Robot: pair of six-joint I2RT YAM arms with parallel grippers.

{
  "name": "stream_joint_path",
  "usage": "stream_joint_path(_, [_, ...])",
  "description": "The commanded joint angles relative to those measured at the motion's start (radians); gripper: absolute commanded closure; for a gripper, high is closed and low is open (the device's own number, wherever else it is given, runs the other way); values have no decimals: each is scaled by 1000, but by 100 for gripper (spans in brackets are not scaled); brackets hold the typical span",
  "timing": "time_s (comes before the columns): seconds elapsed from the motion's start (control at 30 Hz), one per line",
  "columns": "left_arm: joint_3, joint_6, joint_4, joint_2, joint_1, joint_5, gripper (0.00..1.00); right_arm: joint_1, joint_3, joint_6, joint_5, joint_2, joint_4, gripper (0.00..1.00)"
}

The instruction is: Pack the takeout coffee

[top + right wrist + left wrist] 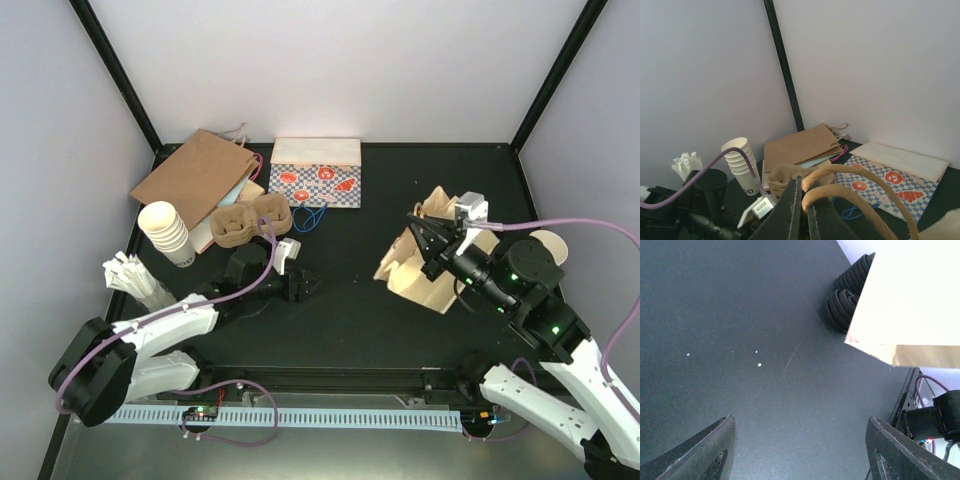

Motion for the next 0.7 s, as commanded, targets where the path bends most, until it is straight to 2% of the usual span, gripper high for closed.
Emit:
stream_joint_path(0.0, [35,64,-2,-57,6,-50,27,-3,-6,-74,-22,33,78,99])
stream_joint_path(0.17, [73,166,-32,-111,6,-98,18,-3,-22,-86,-9,70,112,99])
stream_joint_path(0.2, [93,210,-41,-111,6,-97,15,-4,-19,-84,-8,79,115,99])
stream_joint_path(0.23, [118,261,-57,-110,7,-91,4,-3,-16,-81,-7,88,117,99])
stream_joint_path(0.27, [140,307,-63,-109,7,-89,1,-3,-12,-78,-5,96,118,99])
stream_joint_path(0.37, [176,419,-7,-108,6,-50,1,-4,-5,-61,2,112,119,99])
stream_joint_path(0.5, [179,425,130,-82,7,-25,1,-4,-12,-32,4,111,124,99])
stream_joint_path(0.67, [239,447,111,-27,7,-42,1,-4,-7,-7,13,113,98,99])
